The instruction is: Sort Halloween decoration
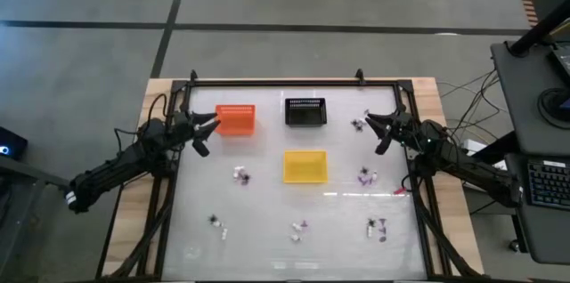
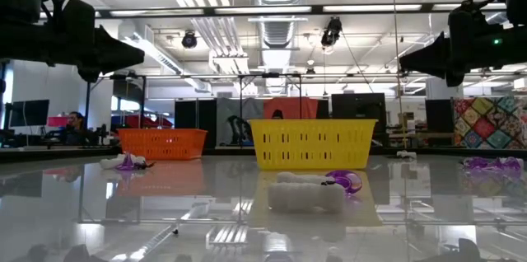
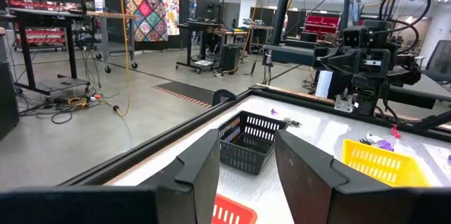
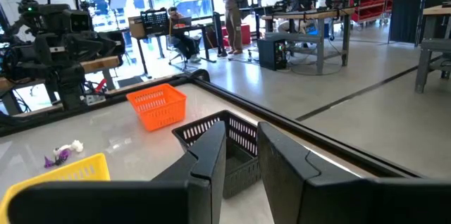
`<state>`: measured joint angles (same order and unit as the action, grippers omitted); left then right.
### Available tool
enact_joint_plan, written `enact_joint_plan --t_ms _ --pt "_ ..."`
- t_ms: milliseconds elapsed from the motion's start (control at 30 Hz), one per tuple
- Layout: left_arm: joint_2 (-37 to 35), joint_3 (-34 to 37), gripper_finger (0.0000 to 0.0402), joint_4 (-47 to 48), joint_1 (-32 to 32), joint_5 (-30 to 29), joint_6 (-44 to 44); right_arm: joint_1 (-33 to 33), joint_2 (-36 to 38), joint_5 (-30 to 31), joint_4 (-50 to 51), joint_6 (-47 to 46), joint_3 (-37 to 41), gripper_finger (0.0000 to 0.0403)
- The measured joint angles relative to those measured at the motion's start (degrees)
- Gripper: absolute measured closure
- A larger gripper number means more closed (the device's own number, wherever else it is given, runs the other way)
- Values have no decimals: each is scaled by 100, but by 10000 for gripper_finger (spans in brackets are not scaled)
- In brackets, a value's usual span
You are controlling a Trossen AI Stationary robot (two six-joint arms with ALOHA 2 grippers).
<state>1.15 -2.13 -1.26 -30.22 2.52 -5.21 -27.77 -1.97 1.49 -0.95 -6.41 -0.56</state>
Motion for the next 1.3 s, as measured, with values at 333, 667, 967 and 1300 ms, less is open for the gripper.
enact_joint_plan --t_ms 333,667,967,1300 --pt "0 2 280 0 2 2 0 0 0 0 0 1 -1 330" --pt "0 0 280 -6 2 1 8 0 0 0 -1 0 0 330" --pt "15 1 280 126 1 -75 7 0 1 1 0 -1 0 330" --pt "6 0 280 -2 2 -50 35 -2 1 -2 0 -1 0 330"
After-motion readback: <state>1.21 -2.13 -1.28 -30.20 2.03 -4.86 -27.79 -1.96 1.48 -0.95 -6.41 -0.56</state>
